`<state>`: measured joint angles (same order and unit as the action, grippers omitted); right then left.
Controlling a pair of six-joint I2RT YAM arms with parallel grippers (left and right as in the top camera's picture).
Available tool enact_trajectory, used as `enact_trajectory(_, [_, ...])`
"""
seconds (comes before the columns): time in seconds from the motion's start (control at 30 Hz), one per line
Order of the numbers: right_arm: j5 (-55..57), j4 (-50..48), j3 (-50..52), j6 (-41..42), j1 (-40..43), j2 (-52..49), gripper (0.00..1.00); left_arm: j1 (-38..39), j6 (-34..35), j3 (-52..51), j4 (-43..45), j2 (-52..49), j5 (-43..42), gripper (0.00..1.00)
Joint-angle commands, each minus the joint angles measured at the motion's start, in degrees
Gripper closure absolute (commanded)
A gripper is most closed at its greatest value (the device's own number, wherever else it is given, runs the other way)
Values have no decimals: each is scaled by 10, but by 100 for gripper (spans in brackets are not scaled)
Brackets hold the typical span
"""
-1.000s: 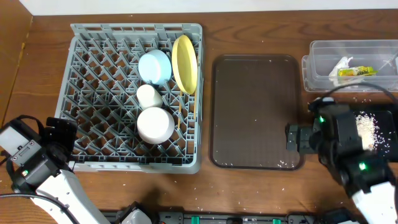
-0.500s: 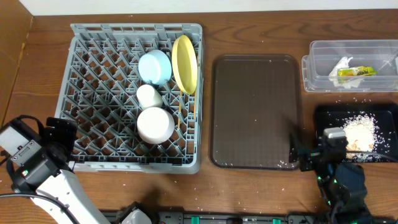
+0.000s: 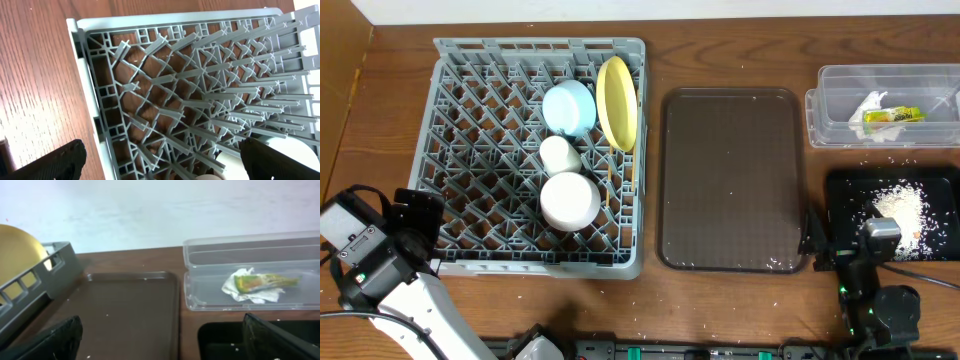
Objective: Sort waste into correct bins and load items into the dishwasher
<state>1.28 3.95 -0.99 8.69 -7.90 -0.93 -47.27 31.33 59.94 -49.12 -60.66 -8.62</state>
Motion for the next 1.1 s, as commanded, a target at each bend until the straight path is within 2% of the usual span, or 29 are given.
enact_trajectory(0.0, [-1, -1, 7, -11, 16, 6, 1, -3, 1, 13, -1, 0, 2, 0])
enact_trajectory(0.27, [-3, 3, 7, -92, 52, 6, 1, -3, 1, 13, -1, 0, 2, 0])
enact_trajectory(0.43, [-3, 3, 7, -92, 73, 6, 1, -3, 1, 13, -1, 0, 2, 0])
enact_trajectory(1.07, [-3, 3, 7, -92, 74, 6, 1, -3, 1, 13, -1, 0, 2, 0])
